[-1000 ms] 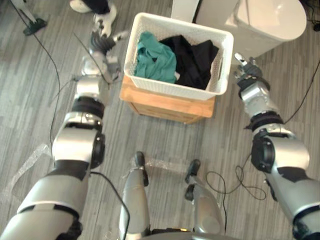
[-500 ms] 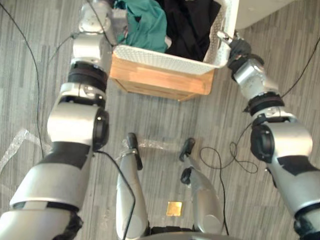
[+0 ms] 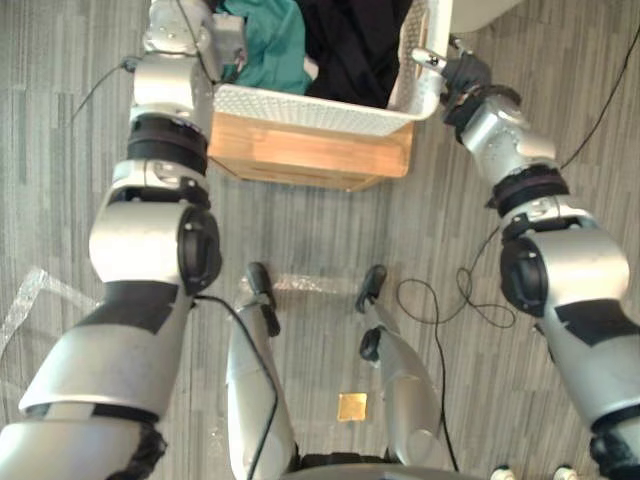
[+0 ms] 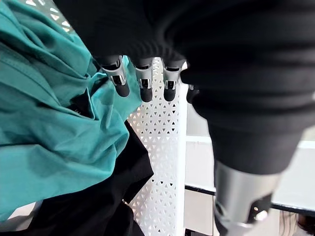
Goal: Pick up the laundry basket with both hands and put the clothes into the washing machine.
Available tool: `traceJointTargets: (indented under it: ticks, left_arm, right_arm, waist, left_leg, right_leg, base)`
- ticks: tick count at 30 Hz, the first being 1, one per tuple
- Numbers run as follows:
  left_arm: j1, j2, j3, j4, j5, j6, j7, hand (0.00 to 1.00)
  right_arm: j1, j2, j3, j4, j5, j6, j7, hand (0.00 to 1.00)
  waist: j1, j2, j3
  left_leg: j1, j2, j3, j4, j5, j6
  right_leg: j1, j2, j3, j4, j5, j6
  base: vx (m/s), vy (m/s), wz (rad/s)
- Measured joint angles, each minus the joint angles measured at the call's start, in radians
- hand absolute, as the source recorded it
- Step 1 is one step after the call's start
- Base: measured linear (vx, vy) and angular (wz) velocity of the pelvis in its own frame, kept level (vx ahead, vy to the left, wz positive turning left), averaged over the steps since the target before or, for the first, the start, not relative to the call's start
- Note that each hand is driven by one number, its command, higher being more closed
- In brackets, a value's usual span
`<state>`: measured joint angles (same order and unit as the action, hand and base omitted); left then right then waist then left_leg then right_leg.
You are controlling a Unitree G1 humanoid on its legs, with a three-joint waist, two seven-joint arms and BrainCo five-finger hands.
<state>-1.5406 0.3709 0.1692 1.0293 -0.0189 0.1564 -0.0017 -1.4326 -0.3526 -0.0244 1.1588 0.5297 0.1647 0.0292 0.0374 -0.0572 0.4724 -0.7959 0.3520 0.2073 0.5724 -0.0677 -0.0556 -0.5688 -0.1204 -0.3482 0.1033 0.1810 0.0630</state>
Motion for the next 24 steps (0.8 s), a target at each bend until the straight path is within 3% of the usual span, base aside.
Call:
traceJointTargets:
  ticks: [2,7,21,24]
  left_arm:
    - [0.0,0.008,0.102,-0.021,0.03,0.015,0.049,0.0]
    - [0.001,0.028,0.198,-0.082,0.0,0.013,0.095,0.0]
    - [0.0,0.063,0.278,-0.086,-0.009,0.015,0.067,0.0]
    - [0.0,0.076,0.306,-0.087,-0.009,0.015,0.066,0.0]
  right_arm:
    - [-0.019,0.0,0.002,0.0,-0.064,0.007,0.018,0.0]
    - [-0.02,-0.01,-0.02,0.0,-0.113,0.007,0.018,0.0]
    - [-0.02,-0.049,-0.102,-0.001,-0.147,0.015,0.04,0.0]
    - [-0.019,-0.05,-0.123,-0.001,-0.147,0.015,0.041,0.0]
  waist:
    - [-0.001,0.001,0.0]
    - [0.001,0.003,0.0]
    - [0.015,0.014,-0.003]
    - [0.032,0.014,-0.003]
  left_leg:
    - [-0.014,0.014,0.008,0.001,0.0,0.0]
    - [-0.014,0.014,0.003,0.001,0.0,0.0]
    - [-0.044,0.019,-0.033,0.022,0.0,0.0]
    - [-0.06,0.027,-0.039,0.028,0.0,0.0]
  right_leg:
    - [-0.021,0.009,0.002,-0.001,0.007,-0.007]
    - [-0.018,0.01,-0.005,0.0,0.007,-0.007]
    - [-0.01,0.019,-0.038,-0.005,0.008,-0.009]
    - [-0.012,0.031,-0.043,-0.021,0.016,-0.017]
  base:
    - [0.02,-0.072,-0.15]
    - [0.03,-0.019,0.01]
    - [0.02,-0.006,0.03]
    - [0.01,-0.007,-0.01]
